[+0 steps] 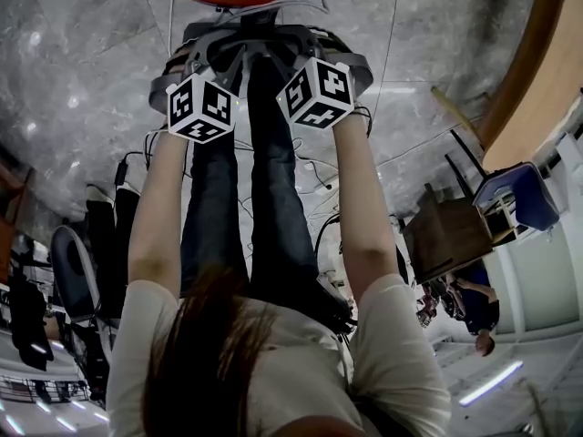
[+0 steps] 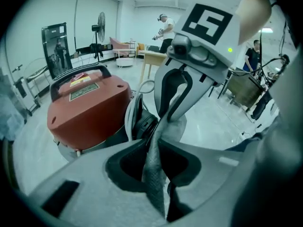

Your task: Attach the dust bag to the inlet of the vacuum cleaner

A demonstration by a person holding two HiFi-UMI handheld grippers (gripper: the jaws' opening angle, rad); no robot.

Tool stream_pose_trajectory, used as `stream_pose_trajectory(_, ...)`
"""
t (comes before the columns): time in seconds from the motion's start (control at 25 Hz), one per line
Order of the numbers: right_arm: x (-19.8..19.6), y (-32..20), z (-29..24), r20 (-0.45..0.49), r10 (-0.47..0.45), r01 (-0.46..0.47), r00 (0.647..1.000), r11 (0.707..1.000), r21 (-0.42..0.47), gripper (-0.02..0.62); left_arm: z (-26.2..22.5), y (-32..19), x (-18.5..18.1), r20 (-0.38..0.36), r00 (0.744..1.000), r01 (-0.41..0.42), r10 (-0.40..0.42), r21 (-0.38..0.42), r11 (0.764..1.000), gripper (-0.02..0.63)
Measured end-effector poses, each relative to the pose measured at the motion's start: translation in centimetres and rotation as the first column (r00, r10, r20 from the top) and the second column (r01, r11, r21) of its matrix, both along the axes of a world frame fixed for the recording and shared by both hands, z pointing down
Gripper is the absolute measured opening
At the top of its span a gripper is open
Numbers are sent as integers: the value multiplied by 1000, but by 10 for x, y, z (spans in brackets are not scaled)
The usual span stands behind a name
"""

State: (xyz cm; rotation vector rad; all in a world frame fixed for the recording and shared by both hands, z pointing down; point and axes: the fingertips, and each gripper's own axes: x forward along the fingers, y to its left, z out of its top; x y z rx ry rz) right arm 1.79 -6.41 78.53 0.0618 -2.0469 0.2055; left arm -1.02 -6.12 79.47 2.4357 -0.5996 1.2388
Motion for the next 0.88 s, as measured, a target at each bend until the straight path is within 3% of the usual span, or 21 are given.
stream_pose_trajectory(0.12,0,0,-2,14,36,-35,999,999,-12,51,-2,0,0,9,1000,-18,18,-2,1000,78)
stream_pose_trajectory(0.28,4,-1,-2,41,170,-170,985,985,-16,51,-1,-4,4,28,991,-129,129,-6,992,80)
stream_pose_trajectory(0.48,9,-1,-1,62,293,-292,954,956,-25,51,-2,-7,11,85,940,-332,329,31,943,83)
stream_pose_trajectory(0.64,8,-1,0,49,240,-239,970,971,-16,51,-2,-7,10,44,968,-247,246,23,969,83)
stream_pose_trajectory(0.76,7,-3,0,33,138,-138,990,990,-16,52,-2,-7,8,2,991,-133,133,12,991,83)
stream_pose_trajectory(0.88,6,-4,1,16,32,-32,999,999,-19,52,-1,-5,7,-29,999,-41,41,-3,999,82)
